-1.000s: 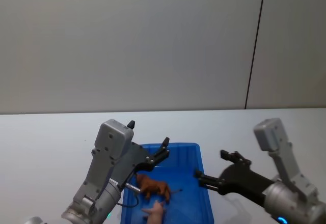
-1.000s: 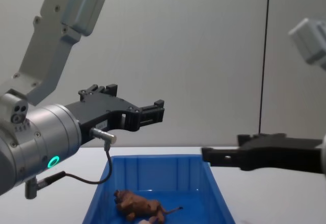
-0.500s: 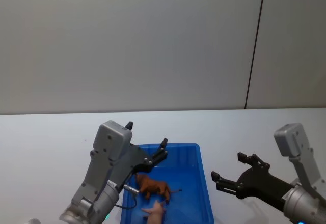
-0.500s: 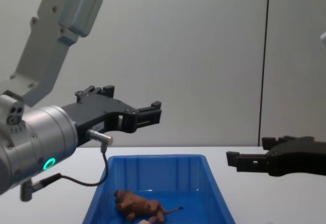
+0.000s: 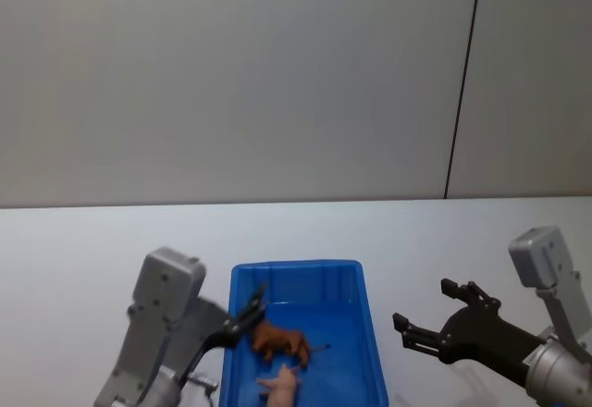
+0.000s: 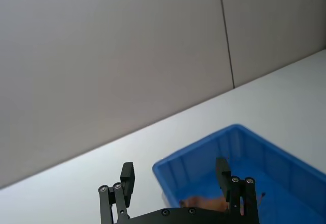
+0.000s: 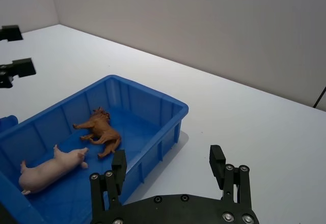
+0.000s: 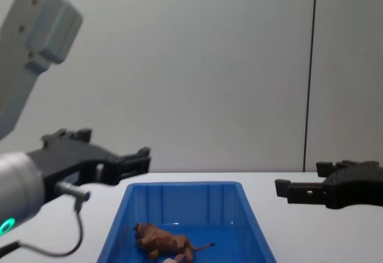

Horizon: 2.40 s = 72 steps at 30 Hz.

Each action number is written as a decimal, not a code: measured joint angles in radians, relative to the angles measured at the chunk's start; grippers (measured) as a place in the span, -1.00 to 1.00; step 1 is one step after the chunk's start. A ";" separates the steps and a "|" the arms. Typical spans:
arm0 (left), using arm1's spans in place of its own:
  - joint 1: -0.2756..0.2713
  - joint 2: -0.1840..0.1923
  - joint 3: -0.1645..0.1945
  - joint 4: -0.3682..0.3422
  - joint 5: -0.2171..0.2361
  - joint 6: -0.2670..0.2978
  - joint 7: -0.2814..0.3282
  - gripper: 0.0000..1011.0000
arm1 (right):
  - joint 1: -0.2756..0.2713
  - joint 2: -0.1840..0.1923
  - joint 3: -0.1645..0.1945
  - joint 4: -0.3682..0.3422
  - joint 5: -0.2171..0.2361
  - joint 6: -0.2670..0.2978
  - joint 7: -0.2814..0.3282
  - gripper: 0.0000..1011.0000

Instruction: Pick up the two dolls from the table and place them into the box.

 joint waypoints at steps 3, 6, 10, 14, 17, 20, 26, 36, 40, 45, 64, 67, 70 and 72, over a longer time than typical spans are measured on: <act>0.034 0.023 -0.004 -0.030 -0.022 0.025 0.040 0.98 | -0.002 0.002 0.001 -0.001 0.001 -0.001 0.000 0.98; 0.069 0.046 -0.009 -0.056 -0.043 0.045 0.077 0.98 | -0.003 0.004 0.002 -0.002 0.001 -0.002 0.000 0.98; 0.105 0.070 -0.015 -0.079 -0.068 0.065 0.119 0.98 | -0.004 0.005 0.003 -0.002 0.001 -0.002 0.000 0.98; 0.146 0.093 -0.022 -0.097 -0.096 0.078 0.160 0.98 | -0.004 0.006 0.003 -0.003 0.002 -0.002 0.000 0.98; 0.171 0.107 -0.025 -0.104 -0.112 0.083 0.183 0.98 | -0.004 0.006 0.004 -0.003 0.002 -0.003 0.000 0.98; 0.194 0.117 -0.029 -0.107 -0.129 0.086 0.206 0.98 | -0.005 0.007 0.004 -0.003 0.002 -0.003 0.000 0.98; 0.224 0.128 -0.033 -0.106 -0.149 0.086 0.229 0.98 | -0.005 0.007 0.004 -0.004 0.002 -0.003 0.000 0.98; 0.242 0.125 -0.043 -0.065 -0.166 0.080 0.225 0.98 | -0.006 0.008 0.004 -0.004 0.002 -0.003 0.000 0.98; 0.235 0.117 -0.046 -0.043 -0.164 0.077 0.205 0.98 | -0.006 0.008 0.004 -0.004 0.002 -0.003 0.000 0.98; 0.217 0.100 -0.051 -0.006 -0.151 0.074 0.169 0.98 | -0.006 0.008 0.004 -0.004 0.002 -0.003 0.000 0.98; 0.168 0.067 -0.069 0.071 -0.134 0.154 0.070 0.27 | -0.006 0.008 0.004 -0.004 0.002 -0.003 0.000 0.98; 0.167 0.067 -0.071 0.073 -0.134 0.166 0.066 0.11 | -0.006 0.008 0.004 -0.004 0.002 -0.003 0.000 0.98; 0.165 0.066 -0.075 0.073 -0.134 0.181 0.060 -0.04 | -0.006 0.008 0.004 -0.004 0.002 -0.003 0.000 0.98; 0.164 0.066 -0.076 0.072 -0.132 0.187 0.057 -0.08 | -0.006 0.008 0.004 -0.004 0.002 -0.003 0.000 0.98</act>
